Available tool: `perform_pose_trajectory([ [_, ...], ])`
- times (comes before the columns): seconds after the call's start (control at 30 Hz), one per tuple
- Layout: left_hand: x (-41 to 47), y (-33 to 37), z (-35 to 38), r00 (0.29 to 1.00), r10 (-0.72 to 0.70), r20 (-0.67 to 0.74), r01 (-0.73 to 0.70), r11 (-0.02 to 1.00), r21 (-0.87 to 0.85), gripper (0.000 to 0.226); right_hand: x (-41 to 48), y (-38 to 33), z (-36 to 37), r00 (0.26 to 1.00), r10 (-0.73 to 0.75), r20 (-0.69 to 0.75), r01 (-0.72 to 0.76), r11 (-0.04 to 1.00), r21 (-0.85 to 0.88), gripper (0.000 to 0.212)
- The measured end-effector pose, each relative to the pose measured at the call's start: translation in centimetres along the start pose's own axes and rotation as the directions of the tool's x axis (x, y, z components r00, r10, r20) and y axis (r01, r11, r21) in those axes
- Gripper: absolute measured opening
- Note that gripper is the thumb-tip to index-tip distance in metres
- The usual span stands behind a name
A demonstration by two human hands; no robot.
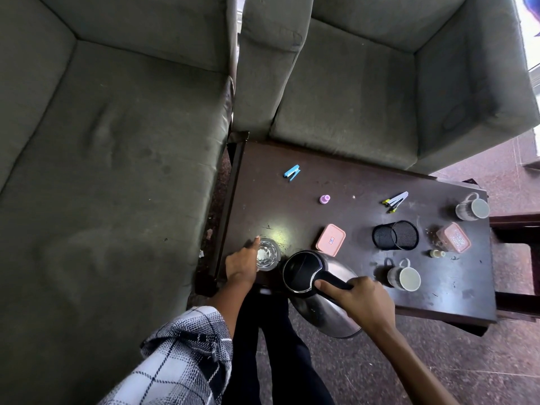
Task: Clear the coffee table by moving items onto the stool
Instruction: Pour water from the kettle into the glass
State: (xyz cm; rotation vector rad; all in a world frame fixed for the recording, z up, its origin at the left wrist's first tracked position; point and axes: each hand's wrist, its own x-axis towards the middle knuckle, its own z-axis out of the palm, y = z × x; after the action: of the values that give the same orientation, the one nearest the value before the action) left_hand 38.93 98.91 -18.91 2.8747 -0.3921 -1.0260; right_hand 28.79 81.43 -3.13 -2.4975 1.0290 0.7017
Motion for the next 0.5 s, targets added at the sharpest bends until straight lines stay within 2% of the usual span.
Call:
perform_pose_trajectory([
  [0.5,0.09,-0.01,0.16,1.0,-0.012,0.0,0.012,1.0,-0.007,0.065,0.07,-0.15,-0.26,1.0,0.0,0.018,0.0,1.0,-0.011,0.075],
])
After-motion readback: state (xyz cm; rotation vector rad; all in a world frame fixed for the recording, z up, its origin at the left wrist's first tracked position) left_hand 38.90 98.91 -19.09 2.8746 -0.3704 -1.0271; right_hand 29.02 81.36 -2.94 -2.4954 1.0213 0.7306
